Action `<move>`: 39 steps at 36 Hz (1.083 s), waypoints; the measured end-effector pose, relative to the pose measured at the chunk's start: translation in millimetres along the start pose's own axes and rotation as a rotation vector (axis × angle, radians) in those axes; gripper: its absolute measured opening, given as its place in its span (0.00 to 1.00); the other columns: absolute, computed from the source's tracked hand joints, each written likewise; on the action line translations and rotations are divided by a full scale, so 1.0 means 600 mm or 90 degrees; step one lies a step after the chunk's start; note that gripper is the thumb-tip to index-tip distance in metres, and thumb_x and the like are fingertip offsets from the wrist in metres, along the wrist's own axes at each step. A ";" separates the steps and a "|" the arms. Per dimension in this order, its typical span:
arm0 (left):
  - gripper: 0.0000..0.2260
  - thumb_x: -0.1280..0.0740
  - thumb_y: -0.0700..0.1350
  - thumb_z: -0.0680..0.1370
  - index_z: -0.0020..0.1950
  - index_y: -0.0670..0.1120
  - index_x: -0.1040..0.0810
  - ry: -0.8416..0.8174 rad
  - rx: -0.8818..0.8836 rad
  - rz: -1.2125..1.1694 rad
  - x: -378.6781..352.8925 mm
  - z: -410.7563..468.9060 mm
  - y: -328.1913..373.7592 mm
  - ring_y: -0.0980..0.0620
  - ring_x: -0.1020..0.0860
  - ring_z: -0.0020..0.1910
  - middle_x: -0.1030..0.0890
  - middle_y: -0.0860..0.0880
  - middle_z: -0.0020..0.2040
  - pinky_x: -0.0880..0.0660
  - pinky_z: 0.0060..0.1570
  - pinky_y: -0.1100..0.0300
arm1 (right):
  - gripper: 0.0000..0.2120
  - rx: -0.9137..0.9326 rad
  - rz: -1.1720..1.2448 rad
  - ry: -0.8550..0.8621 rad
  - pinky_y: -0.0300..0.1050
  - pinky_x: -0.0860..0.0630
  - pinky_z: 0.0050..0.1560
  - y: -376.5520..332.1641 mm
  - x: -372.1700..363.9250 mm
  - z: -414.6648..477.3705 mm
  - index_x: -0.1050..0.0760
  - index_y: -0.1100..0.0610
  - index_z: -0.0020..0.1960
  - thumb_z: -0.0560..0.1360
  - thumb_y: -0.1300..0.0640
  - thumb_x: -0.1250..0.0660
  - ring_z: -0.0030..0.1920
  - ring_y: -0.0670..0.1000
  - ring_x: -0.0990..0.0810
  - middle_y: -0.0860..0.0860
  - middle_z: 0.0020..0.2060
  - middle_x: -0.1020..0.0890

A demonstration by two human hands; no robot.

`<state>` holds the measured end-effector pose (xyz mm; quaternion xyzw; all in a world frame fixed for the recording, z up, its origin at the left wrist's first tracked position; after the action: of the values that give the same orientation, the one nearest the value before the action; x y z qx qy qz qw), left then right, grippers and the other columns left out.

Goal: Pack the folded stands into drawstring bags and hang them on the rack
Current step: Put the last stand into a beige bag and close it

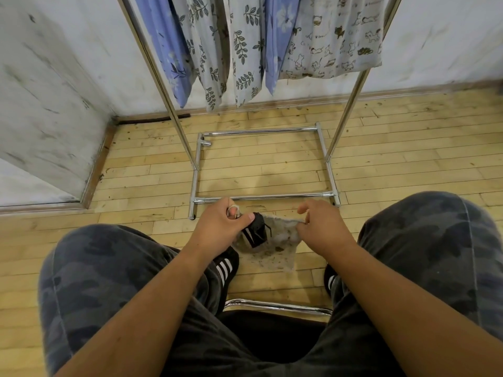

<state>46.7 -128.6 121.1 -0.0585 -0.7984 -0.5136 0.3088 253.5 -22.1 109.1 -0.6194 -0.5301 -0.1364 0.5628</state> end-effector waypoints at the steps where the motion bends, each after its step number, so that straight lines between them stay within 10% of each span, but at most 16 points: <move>1: 0.19 0.27 0.53 0.78 0.41 0.49 0.36 0.000 0.000 0.004 0.000 0.000 0.000 0.53 0.37 0.32 0.35 0.51 0.34 0.36 0.36 0.56 | 0.09 -0.025 -0.001 0.019 0.40 0.26 0.43 0.003 0.003 0.002 0.22 0.54 0.57 0.78 0.57 0.30 0.44 0.48 0.23 0.52 0.50 0.20; 7: 0.18 0.26 0.53 0.77 0.41 0.49 0.35 0.011 0.002 0.013 -0.001 0.002 -0.004 0.53 0.36 0.32 0.35 0.52 0.33 0.35 0.36 0.57 | 0.13 -0.100 0.145 -0.006 0.49 0.14 0.43 0.010 0.003 -0.003 0.17 0.60 0.39 0.78 0.53 0.27 0.32 0.50 0.13 0.54 0.31 0.14; 21: 0.11 0.26 0.52 0.78 0.47 0.50 0.28 -0.008 -0.038 -0.018 -0.006 -0.001 -0.004 0.58 0.35 0.31 0.35 0.57 0.32 0.30 0.38 0.60 | 0.06 -0.149 0.522 -0.140 0.52 0.15 0.56 0.001 -0.008 -0.004 0.16 0.57 0.55 0.82 0.59 0.31 0.52 0.57 0.13 0.58 0.51 0.13; 29: 0.05 0.29 0.50 0.80 0.55 0.59 0.18 -0.075 -0.090 -0.110 -0.010 -0.014 0.020 0.62 0.28 0.34 0.26 0.62 0.36 0.29 0.40 0.67 | 0.07 -0.130 0.581 -0.166 0.45 0.17 0.46 -0.008 -0.010 -0.001 0.19 0.60 0.54 0.83 0.58 0.34 0.45 0.55 0.14 0.58 0.48 0.15; 39: 0.23 0.25 0.58 0.73 0.68 0.57 0.20 0.025 -0.234 0.268 -0.018 -0.011 0.025 0.59 0.25 0.46 0.24 0.58 0.48 0.25 0.45 0.60 | 0.11 -0.057 0.559 -0.171 0.53 0.16 0.53 -0.017 -0.009 -0.004 0.25 0.67 0.52 0.85 0.58 0.36 0.42 0.54 0.18 0.62 0.46 0.20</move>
<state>64.5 -125.2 128.6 -0.2683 -0.6559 -0.5752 0.4085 243.9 -28.7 111.2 -0.8211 -0.2793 0.1734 0.4666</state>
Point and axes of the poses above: each hand's wrist, its own z-axis towards the middle knuckle, its own x-axis out of the back of the hand, y = z × x, the point moved 3 cm from there along z, towards the middle knuckle
